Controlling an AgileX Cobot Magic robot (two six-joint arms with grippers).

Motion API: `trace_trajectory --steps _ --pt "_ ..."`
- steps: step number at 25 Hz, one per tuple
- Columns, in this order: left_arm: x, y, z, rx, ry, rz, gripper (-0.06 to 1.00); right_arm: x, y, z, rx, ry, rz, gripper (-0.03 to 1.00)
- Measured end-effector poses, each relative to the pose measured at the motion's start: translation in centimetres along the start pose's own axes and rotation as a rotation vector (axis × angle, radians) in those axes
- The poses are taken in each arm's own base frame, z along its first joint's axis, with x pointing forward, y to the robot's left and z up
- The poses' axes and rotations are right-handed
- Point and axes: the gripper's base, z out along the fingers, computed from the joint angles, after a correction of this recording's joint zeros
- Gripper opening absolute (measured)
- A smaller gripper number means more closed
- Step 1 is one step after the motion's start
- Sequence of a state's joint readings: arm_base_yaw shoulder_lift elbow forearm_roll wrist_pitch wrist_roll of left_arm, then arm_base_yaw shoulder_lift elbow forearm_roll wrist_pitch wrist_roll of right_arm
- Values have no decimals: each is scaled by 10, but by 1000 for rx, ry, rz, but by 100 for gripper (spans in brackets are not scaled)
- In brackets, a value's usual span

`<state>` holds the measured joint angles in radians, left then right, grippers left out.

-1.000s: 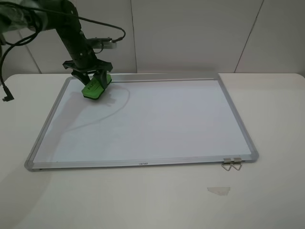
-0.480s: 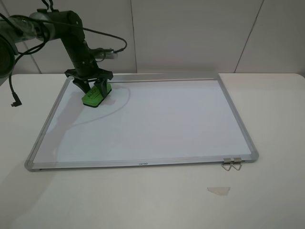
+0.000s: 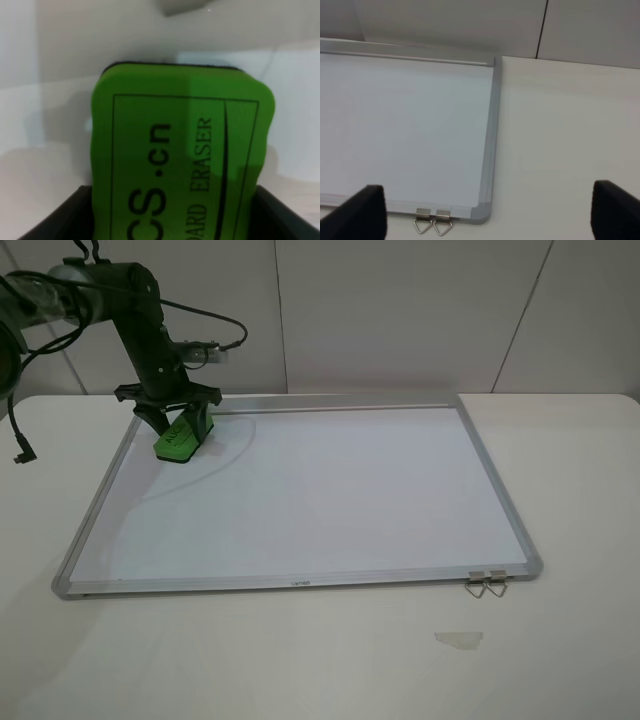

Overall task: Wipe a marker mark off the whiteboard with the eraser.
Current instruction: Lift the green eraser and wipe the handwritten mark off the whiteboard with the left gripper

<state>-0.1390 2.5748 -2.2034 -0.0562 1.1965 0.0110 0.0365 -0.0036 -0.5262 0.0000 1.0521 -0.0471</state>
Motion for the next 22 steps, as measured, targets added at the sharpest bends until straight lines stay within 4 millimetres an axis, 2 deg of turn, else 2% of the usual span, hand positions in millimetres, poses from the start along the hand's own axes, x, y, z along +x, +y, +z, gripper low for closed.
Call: trace_trajectory --steps 7,15,19,22 --pt "0 2 0 17 0 -16 60 0 0 0 0 0 0 82" --pt "0 -4 1 20 2 -112 60 0 0 0 0 0 0 82" --pt "1 -27 3 5 5 -63 60 0 0 0 0 0 0 82" --pt "4 -56 4 3 9 -5 60 0 0 0 0 0 0 82"
